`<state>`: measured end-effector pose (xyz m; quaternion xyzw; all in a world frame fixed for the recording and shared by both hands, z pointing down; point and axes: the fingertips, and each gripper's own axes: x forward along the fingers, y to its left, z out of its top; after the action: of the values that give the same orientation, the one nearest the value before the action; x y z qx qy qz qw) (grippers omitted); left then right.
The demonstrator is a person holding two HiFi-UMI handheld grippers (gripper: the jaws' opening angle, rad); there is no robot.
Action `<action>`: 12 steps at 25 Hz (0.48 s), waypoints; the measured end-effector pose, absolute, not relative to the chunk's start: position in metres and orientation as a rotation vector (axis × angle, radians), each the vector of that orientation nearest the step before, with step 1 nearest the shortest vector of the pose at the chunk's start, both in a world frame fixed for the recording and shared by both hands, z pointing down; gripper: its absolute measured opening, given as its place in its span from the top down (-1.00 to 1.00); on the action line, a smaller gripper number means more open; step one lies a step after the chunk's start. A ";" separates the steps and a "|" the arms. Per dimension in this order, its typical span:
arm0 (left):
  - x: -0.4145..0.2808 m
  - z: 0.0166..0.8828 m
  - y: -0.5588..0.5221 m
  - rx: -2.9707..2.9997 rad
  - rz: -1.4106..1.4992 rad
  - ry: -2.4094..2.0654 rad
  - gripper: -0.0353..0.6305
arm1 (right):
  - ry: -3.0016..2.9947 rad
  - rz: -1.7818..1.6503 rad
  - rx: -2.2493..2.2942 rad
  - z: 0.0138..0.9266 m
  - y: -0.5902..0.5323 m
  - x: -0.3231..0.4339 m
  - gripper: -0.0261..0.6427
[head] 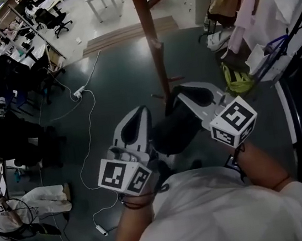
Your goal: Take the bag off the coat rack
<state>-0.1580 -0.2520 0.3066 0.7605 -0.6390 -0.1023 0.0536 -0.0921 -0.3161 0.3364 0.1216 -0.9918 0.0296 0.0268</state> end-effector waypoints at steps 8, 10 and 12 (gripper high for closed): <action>-0.152 0.331 -0.195 2.325 -0.294 -1.983 0.89 | -3.115 0.175 0.459 0.366 -0.258 -0.082 0.85; -0.156 0.340 -0.176 2.324 -0.286 -1.988 0.89 | -3.120 0.187 0.504 0.373 -0.237 -0.083 0.85; -0.164 0.348 -0.156 2.331 -0.260 -1.981 0.89 | -3.122 0.195 0.559 0.380 -0.214 -0.086 0.85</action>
<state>-0.1636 -0.1561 0.3484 0.7588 -0.6448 -0.0846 0.0356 -0.0857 -0.2139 0.3804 0.1758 -0.9823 0.0615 -0.0178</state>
